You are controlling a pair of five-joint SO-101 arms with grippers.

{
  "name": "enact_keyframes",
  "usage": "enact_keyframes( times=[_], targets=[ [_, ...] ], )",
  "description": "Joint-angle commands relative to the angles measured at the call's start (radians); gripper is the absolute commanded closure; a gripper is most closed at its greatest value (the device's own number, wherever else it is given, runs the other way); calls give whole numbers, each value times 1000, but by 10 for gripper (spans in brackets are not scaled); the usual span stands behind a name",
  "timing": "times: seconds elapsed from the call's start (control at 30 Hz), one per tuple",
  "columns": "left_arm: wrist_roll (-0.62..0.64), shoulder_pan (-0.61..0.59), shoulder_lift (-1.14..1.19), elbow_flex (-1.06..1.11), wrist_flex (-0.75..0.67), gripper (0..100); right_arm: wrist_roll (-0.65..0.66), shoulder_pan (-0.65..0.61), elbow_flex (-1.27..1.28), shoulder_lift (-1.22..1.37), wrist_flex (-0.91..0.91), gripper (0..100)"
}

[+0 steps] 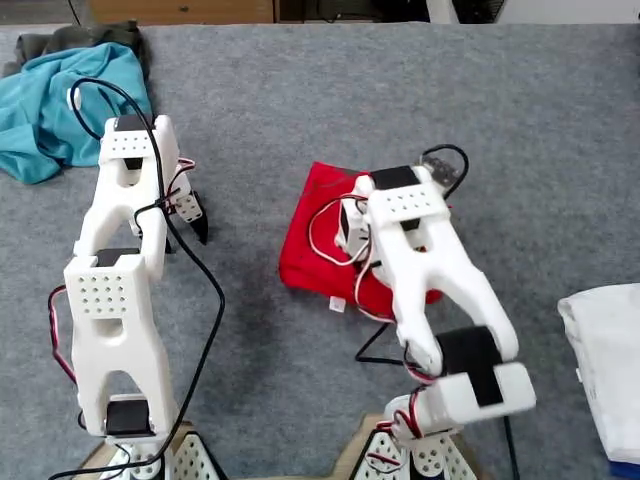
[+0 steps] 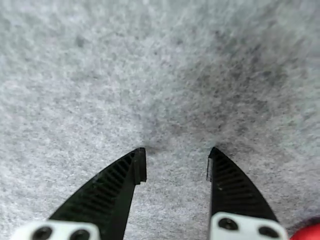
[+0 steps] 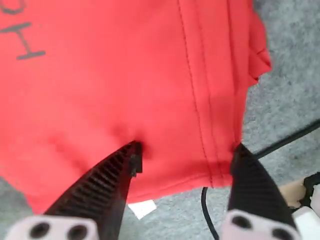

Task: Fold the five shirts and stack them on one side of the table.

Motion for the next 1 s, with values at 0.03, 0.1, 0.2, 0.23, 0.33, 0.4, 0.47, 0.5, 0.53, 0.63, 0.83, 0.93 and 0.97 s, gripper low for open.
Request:
enact_keyframes(
  times=[0.03,0.1,0.2,0.23,0.33,0.4,0.47,0.5,0.53,0.63,0.83,0.93,0.97],
  targets=[
    [-6,-2,-51,-5,-17,788,-14,18,-88,104,-6,664],
    [-6,-2,-53,-5,-17,788,-20,28,-102,177,-46,659],
    [-6,-2,-53,-5,-17,788,-68,58,-119,283,-130,660],
    [-8,-2,-53,-5,-17,789,-77,70,-131,315,-146,660],
    [-8,-2,-54,-5,-17,789,-107,97,-180,394,-135,662],
    [-8,-2,-58,-5,-17,789,-120,96,-226,420,-89,662],
    [-8,-2,-61,-5,-17,789,-121,97,-254,433,-64,662],
    [-8,-2,-61,-5,-17,789,-121,101,-262,440,-60,663],
    [-8,-3,-61,-5,-17,789,-120,102,-262,443,-60,663],
    [-8,-6,-62,-5,-17,789,-114,125,-262,443,-58,663],
    [-34,-11,-62,-5,-12,789,-66,168,-262,446,-63,861],
    [-34,-12,-62,-5,-11,789,-35,188,-263,446,-66,989],
    [-35,-12,-62,-5,-11,789,-23,196,-263,446,-72,992]
  ],
)
